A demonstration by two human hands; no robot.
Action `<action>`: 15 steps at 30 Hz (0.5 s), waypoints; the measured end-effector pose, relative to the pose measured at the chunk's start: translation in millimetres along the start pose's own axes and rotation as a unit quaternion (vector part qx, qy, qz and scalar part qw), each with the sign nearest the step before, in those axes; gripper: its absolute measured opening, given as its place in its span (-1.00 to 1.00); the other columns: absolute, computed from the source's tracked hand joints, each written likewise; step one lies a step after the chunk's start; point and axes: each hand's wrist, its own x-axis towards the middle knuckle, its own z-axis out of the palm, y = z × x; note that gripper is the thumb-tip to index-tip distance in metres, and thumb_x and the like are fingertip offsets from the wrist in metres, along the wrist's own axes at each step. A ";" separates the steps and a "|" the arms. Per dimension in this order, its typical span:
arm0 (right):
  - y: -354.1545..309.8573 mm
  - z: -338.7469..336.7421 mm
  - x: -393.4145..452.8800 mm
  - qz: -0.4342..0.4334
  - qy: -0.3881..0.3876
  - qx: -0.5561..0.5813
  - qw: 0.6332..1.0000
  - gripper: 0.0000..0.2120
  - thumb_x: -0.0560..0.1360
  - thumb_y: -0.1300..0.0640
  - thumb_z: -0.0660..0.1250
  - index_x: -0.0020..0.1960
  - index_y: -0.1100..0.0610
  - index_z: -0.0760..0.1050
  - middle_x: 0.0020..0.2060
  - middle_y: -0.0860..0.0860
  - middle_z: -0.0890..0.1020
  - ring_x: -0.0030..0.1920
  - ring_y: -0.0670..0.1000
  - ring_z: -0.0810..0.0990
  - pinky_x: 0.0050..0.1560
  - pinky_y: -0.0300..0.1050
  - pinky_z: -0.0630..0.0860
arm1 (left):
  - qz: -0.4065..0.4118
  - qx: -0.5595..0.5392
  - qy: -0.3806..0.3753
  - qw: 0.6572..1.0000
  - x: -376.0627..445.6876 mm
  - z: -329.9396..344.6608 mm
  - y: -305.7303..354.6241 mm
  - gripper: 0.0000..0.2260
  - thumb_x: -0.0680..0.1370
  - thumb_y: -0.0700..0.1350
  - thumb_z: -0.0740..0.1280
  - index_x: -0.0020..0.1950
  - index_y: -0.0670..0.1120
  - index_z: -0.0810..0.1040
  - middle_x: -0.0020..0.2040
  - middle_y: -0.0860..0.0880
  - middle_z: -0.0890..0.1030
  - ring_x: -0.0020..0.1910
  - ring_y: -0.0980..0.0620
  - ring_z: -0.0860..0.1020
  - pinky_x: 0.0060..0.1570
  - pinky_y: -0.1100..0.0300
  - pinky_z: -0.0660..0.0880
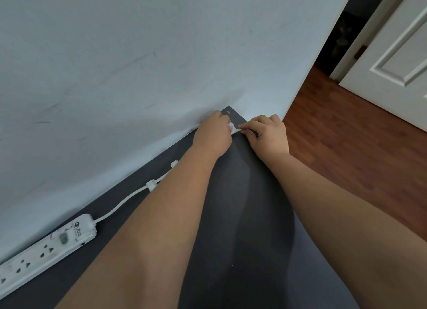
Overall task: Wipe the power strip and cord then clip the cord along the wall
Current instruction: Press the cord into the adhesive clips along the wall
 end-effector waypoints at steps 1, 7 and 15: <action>-0.2 0.5 0.1 0.001 0.004 0.000 1.000 -0.88 0.48 0.08 0.39 -0.05 -0.04 0.69 -0.18 -0.03 0.68 -0.16 0.15 0.49 -0.12 -0.04 0.39 | 0.004 0.017 0.008 1.000 -1.1 1.7 1.8 -0.78 0.60 -0.15 0.16 0.18 -0.16 0.52 0.16 -0.11 0.48 0.09 -0.15 0.48 -0.12 0.10 0.34; -1.8 6.8 4.8 -0.019 0.036 -0.030 0.999 -0.90 0.46 0.10 0.40 -0.09 -0.01 0.70 -0.27 0.00 0.65 -0.22 0.20 0.48 -0.15 -0.07 0.21 | -0.016 0.042 0.050 0.998 -7.2 9.7 8.5 -0.81 0.58 -0.24 0.15 0.13 -0.19 0.50 0.16 -0.13 0.48 0.08 -0.16 0.44 -0.19 0.11 0.27; -1.5 13.6 15.3 -0.020 0.026 -0.044 0.998 -0.87 0.48 0.07 0.38 -0.05 -0.03 0.70 -0.24 -0.02 0.65 -0.15 0.20 0.49 -0.13 -0.06 0.19 | -0.022 -0.007 0.122 0.992 -11.7 25.6 4.7 -0.80 0.61 -0.16 0.16 0.03 -0.17 0.57 0.05 -0.11 0.54 0.00 -0.16 0.45 -0.12 0.05 0.40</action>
